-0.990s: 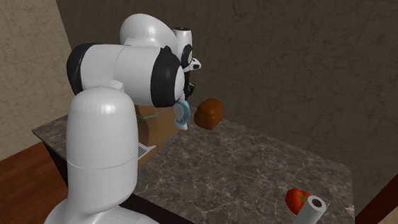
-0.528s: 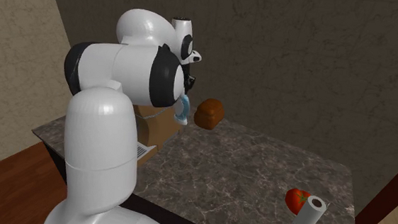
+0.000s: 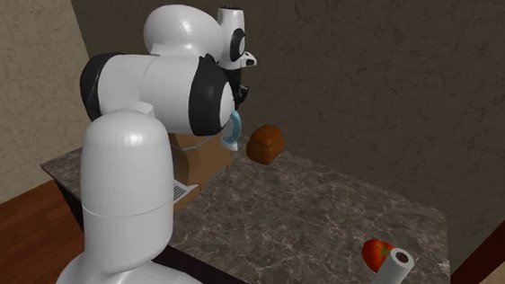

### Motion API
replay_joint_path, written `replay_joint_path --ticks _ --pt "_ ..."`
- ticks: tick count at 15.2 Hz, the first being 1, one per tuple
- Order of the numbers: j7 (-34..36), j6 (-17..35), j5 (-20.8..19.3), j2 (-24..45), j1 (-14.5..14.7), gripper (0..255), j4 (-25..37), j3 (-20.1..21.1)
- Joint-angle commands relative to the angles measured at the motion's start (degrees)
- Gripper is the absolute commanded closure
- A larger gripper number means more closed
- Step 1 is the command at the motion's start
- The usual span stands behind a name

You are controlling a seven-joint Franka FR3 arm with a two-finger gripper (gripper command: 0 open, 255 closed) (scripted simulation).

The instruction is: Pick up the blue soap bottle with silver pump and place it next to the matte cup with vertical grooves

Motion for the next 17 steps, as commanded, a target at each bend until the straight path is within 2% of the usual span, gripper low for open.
replay_joint_path --ticks 1,15,17 --pt "0.12 -1.63 0.0 -0.13 0.06 255 1.5 0.03" --pt "0.54 -13.11 -0.39 2.15 0.48 255 15.26 0.11" --pt "-1.4 -11.18 0.64 -2.61 -1.14 255 8.54 -0.37"
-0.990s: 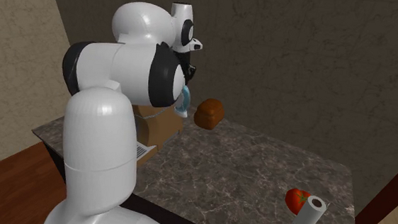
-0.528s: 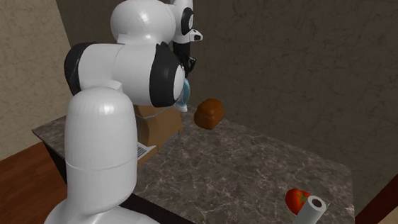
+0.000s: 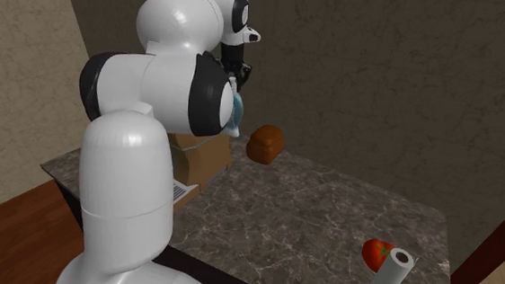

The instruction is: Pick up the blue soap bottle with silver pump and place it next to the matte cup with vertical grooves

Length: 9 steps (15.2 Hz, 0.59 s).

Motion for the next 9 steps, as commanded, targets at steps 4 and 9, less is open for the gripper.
replay_joint_path --ticks 4,9 --pt "-4.99 3.05 2.22 -10.26 -3.43 255 -13.4 -1.62" --pt "-10.56 4.54 3.78 -18.87 -6.22 255 -23.8 -4.15"
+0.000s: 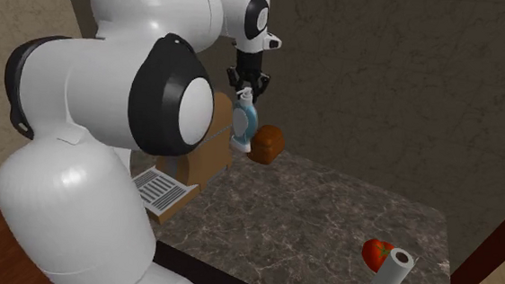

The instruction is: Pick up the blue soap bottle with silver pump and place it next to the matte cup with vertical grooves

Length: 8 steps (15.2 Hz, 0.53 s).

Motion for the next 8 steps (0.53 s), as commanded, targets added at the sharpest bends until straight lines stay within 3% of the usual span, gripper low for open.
replay_joint_path --ticks 1,8 --pt "-2.36 0.39 0.48 -2.94 -1.04 255 -3.45 -1.16" --pt "-10.42 0.24 0.85 -12.53 -4.34 255 -13.52 -5.88"
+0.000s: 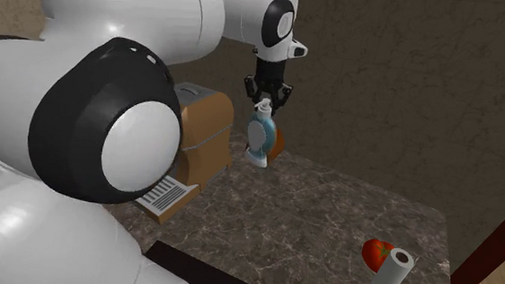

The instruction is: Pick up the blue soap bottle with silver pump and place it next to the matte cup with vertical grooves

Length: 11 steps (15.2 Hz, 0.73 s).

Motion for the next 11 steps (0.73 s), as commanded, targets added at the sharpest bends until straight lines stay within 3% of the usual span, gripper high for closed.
replay_joint_path --ticks 1,11 --pt "-2.21 0.04 -0.11 -2.87 -0.84 255 -3.07 -1.32" --pt "-14.16 -2.46 -2.64 -12.12 -5.59 255 -10.69 -9.7"
